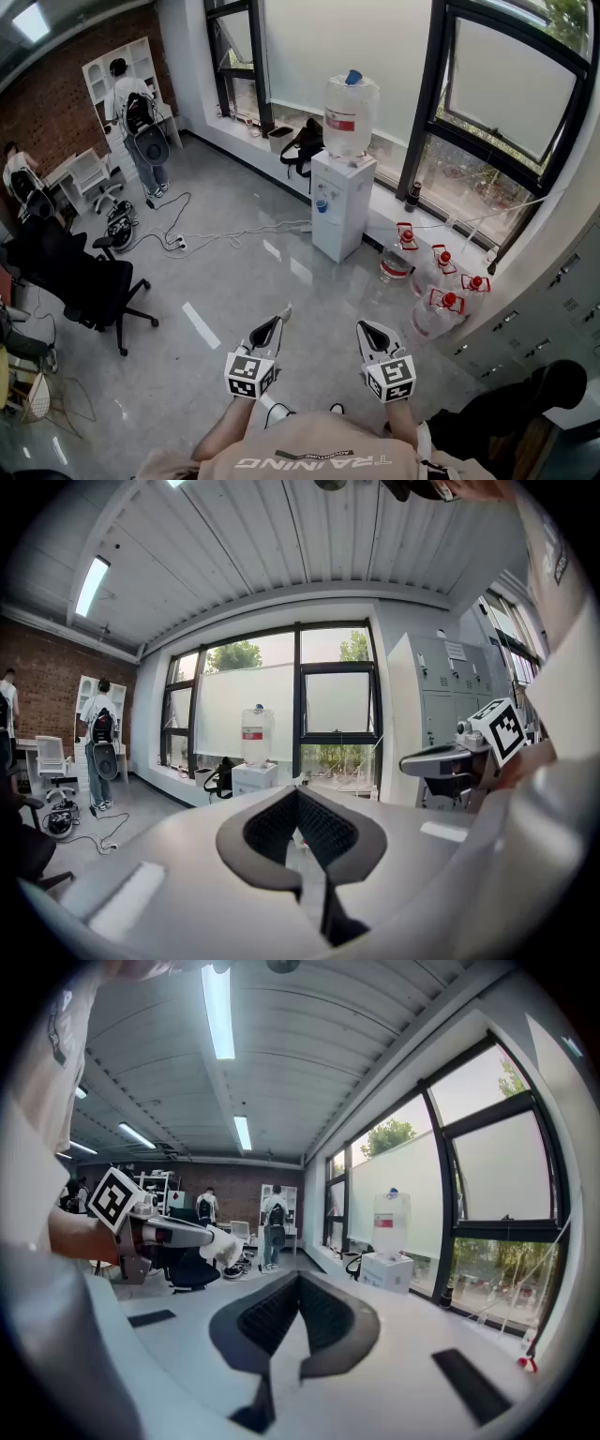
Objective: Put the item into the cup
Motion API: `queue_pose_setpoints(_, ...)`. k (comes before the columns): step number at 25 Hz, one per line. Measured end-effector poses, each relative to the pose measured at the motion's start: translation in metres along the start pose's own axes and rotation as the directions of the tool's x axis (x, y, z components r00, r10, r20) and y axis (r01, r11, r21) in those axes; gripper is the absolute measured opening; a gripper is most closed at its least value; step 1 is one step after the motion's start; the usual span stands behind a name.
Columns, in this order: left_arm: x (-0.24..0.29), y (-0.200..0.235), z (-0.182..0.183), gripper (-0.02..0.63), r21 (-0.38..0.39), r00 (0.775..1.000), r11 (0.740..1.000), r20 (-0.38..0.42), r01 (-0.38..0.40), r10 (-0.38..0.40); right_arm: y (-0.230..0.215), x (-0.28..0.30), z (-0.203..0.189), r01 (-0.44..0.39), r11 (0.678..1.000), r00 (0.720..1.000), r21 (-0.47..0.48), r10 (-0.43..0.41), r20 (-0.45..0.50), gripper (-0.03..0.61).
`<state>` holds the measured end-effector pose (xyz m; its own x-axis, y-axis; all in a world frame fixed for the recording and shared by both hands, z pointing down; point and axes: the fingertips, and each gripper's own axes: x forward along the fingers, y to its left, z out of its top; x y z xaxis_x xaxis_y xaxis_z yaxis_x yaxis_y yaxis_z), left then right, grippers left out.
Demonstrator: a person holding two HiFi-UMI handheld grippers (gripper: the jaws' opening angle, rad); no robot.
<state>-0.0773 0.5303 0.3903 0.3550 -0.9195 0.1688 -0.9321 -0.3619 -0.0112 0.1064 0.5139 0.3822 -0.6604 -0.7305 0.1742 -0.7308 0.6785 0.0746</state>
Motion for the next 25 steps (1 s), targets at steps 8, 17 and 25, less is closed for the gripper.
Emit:
queue_pose_setpoints(8, -0.003, 0.022, -0.001, 0.008, -0.048, 1.000, 0.999, 0.003, -0.017, 0.017, 0.016, 0.023, 0.003, 0.005, 1.000, 1.000, -0.002, -0.004, 0.010, 0.011)
queue_pose_setpoints(17, -0.002, 0.028, -0.021, 0.008, -0.082, 0.999, 0.996, -0.018, 0.034, -0.036, 0.026, 0.030, -0.003, 0.049, 0.999, 0.999, -0.006, -0.049, -0.006, 0.011)
queue_pose_setpoints(25, 0.015, 0.024, -0.042, 0.008, -0.105, 0.993, 0.990, -0.066, 0.089, -0.097, 0.025, 0.033, -0.021, 0.080, 0.996, 0.995, 0.042, -0.078, -0.057, 0.011)
